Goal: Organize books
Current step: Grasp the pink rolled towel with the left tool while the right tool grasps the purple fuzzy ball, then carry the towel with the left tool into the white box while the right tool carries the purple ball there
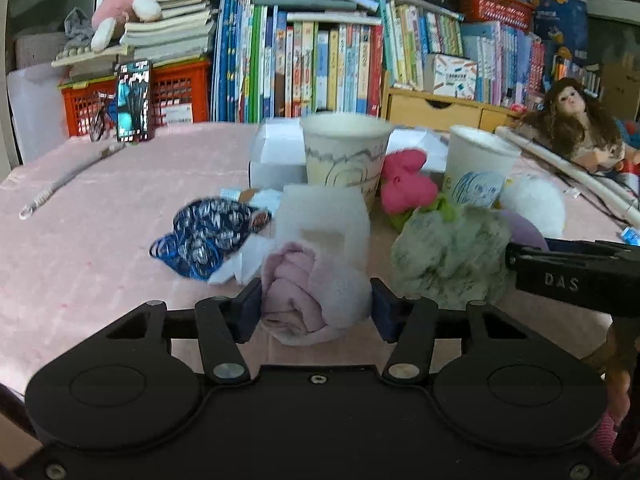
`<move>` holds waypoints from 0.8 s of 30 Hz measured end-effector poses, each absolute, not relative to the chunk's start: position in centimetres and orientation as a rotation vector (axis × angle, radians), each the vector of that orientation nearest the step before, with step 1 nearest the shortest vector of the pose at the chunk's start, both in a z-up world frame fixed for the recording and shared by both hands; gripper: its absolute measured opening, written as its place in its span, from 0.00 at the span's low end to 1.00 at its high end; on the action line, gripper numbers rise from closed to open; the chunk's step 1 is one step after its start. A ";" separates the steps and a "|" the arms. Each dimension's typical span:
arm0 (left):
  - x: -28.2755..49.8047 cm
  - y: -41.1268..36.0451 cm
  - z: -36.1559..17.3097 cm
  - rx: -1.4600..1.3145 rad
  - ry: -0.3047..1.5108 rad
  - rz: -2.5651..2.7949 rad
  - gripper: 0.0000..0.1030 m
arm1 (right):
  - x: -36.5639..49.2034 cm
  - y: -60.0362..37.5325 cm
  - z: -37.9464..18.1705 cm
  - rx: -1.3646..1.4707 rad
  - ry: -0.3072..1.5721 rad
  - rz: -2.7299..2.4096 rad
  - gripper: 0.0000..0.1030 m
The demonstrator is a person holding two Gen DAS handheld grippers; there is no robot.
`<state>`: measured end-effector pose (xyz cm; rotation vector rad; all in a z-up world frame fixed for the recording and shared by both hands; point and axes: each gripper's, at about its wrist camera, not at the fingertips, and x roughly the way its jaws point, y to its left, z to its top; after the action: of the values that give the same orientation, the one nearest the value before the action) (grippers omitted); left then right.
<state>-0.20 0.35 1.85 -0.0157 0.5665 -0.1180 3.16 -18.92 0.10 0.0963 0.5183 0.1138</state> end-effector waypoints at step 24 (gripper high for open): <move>15.7 2.9 16.8 -0.066 0.572 -0.223 0.51 | 13.3 -22.8 12.1 0.100 0.493 0.207 0.61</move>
<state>15.68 2.92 16.76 -0.0660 0.5721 -0.2230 13.32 -22.79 12.08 0.1002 0.4933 0.2070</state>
